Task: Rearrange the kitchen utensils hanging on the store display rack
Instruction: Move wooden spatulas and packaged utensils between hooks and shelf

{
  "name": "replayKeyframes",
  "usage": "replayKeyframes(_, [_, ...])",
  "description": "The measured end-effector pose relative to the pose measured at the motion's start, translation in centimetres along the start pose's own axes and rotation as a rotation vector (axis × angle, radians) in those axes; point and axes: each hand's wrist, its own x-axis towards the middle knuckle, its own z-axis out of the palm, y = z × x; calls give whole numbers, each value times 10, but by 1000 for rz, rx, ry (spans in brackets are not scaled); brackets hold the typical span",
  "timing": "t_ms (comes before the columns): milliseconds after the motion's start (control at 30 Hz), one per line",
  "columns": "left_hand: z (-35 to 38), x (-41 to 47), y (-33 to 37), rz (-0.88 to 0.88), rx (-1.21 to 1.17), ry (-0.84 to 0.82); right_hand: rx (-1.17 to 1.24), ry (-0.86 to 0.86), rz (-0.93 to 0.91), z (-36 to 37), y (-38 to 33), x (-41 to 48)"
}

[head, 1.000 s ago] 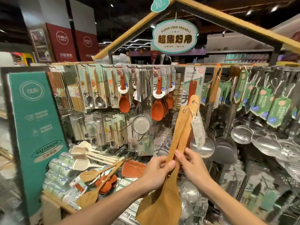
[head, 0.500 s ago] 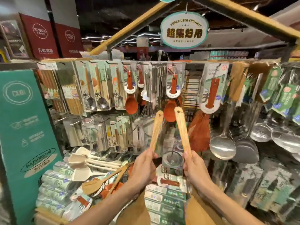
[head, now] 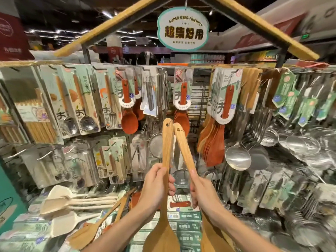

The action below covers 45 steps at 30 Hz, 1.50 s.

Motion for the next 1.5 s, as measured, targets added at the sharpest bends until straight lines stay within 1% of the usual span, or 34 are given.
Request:
replayKeyframes(133, [18,2,1,2,11,9,-23,-67,-26,-18,8,-8])
replayKeyframes(200, [28,3,3,15,62,30,-21,-69,-57,-31,7,-9])
replayKeyframes(267, [37,6,5,27,122,40,6,-24,-78,-43,7,-3])
replayKeyframes(433, [61,13,21,26,168,32,69,78,-121,-73,5,14])
replayKeyframes(533, [82,21,41,99,188,-6,85,164,-235,-95,-11,36])
replayKeyframes(667, [109,29,64,202,207,-25,61,317,-413,-123,-53,70])
replayKeyframes(733, [119,28,71,219,177,-29,52,365,-466,-132,-70,82])
replayKeyframes(800, [126,27,74,227,173,-38,72,377,-482,-138,-78,91])
replayKeyframes(967, [130,27,77,228,179,-52,-2,395,-474,-146,-85,99])
replayKeyframes(1133, [132,28,76,229,183,-59,-1,387,-469,-142,-80,102])
replayKeyframes(1200, [131,31,77,232,186,-55,16,383,-439,-140,-78,108])
replayKeyframes(1400, [132,34,77,243,192,-65,76,264,-303,-139,-85,126])
replayKeyframes(1433, [131,34,76,240,197,-66,75,243,-276,-140,-86,128])
replayKeyframes(1500, [129,36,75,228,194,-71,1,250,-246,-141,-86,137])
